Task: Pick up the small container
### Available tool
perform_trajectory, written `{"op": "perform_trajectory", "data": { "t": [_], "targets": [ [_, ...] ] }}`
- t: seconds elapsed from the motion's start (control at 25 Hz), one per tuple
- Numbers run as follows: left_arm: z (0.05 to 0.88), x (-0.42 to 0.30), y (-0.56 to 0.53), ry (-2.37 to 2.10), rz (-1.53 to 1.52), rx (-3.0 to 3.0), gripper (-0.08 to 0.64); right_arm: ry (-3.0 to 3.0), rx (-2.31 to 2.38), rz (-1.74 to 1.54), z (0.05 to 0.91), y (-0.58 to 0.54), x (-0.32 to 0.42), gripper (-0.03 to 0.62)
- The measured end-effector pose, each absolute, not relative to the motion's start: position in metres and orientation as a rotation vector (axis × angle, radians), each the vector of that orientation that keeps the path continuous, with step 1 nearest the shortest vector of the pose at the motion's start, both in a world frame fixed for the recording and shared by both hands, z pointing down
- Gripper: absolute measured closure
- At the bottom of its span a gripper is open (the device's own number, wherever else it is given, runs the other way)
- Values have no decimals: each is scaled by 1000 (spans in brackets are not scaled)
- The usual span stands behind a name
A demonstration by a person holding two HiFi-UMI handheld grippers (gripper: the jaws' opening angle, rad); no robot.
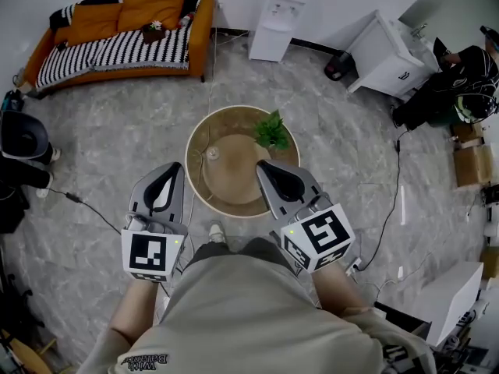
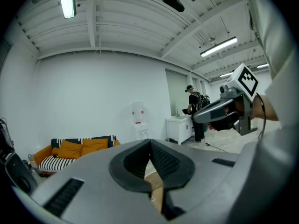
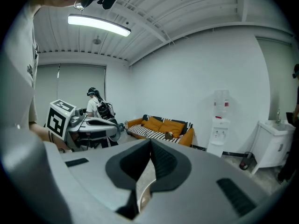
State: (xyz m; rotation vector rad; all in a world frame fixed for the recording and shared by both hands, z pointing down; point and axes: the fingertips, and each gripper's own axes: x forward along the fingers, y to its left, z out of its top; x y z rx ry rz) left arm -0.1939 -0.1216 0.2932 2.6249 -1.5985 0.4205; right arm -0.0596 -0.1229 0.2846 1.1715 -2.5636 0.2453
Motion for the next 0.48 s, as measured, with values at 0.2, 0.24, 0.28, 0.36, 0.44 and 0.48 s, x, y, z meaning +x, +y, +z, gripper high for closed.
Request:
{"op": "perform_trajectory", "data": {
  "t": [0.2,0.24,0.28,0.36,0.44,0.48],
  "targets": [
    [310,-185,-129,-1570,460,2596,554,-2538,1162,282,299,-134,-49,595],
    [311,-184,-131,-1573,457,2587,554,-2539,1154,291,301,-135,-48,595],
    [310,-182,-133,-1583,450,2582,554,-2541,1144,298,303,-137,-46,595],
    [308,-179,-136,-1604,446,2579,554,-2545,1123,307,307,-139,-44,595],
    [308,-176,-138,-1619,440,2568,554,-2551,1110,314,310,-143,-42,595],
    [310,-176,-139,-1628,431,2555,554,-2554,1104,314,312,-146,-41,595]
  ]
}}
